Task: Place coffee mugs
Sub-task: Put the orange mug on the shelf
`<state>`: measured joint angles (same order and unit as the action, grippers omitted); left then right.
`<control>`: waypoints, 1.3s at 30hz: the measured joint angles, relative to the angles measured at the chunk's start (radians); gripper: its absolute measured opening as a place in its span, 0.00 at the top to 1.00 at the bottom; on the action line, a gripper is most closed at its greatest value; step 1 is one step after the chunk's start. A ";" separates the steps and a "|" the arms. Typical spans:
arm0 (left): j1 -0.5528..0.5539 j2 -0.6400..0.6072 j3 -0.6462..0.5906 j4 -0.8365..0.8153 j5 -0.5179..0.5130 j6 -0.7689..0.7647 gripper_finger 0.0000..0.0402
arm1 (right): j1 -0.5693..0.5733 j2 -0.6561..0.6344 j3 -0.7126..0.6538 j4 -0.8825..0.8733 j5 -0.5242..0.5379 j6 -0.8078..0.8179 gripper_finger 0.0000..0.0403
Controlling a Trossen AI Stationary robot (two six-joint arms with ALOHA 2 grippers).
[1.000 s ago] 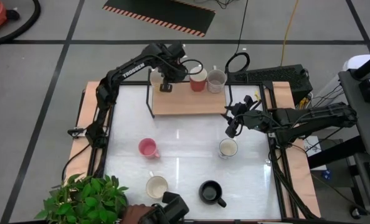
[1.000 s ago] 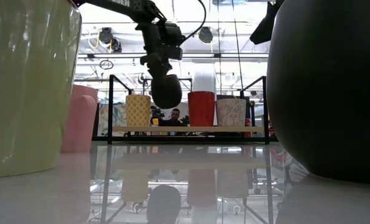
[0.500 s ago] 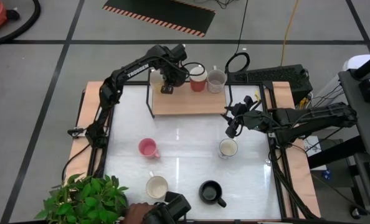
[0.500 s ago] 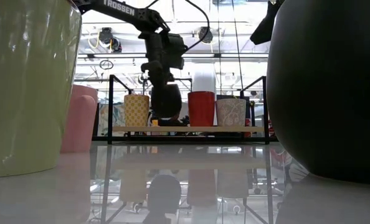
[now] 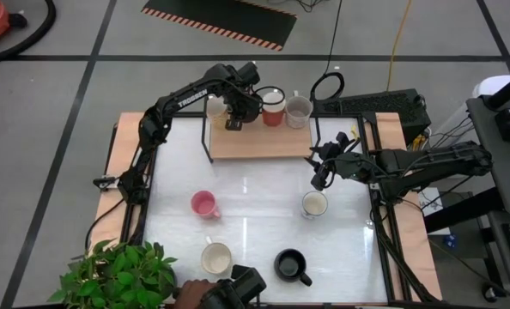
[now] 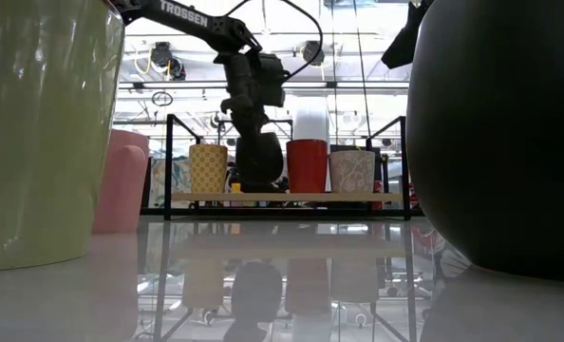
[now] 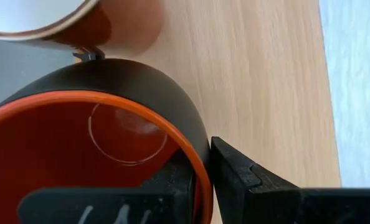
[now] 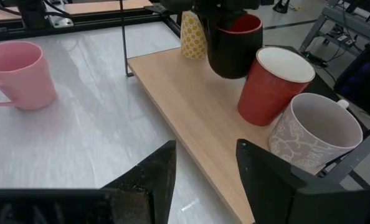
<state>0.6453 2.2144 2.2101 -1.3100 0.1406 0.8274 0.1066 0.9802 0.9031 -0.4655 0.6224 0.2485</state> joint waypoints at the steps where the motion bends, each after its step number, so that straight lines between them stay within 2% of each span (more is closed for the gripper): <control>1: 0.000 0.001 0.000 0.000 0.000 -0.002 0.89 | 0.000 0.000 0.000 0.000 0.000 0.000 0.61; 19: -0.003 -0.001 -0.001 -0.006 0.020 -0.047 0.88 | 0.000 0.000 0.000 -0.021 0.000 0.000 0.61; 28: -0.005 -0.001 -0.069 0.009 0.013 -0.037 0.88 | 0.000 0.000 0.000 -0.023 0.000 0.000 0.61; 39: -0.003 -0.001 -0.072 0.047 0.007 -0.045 0.88 | 0.000 0.000 0.000 -0.026 0.000 0.000 0.61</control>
<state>0.6418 2.2131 2.1384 -1.2628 0.1474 0.7823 0.1066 0.9802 0.9031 -0.4919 0.6224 0.2486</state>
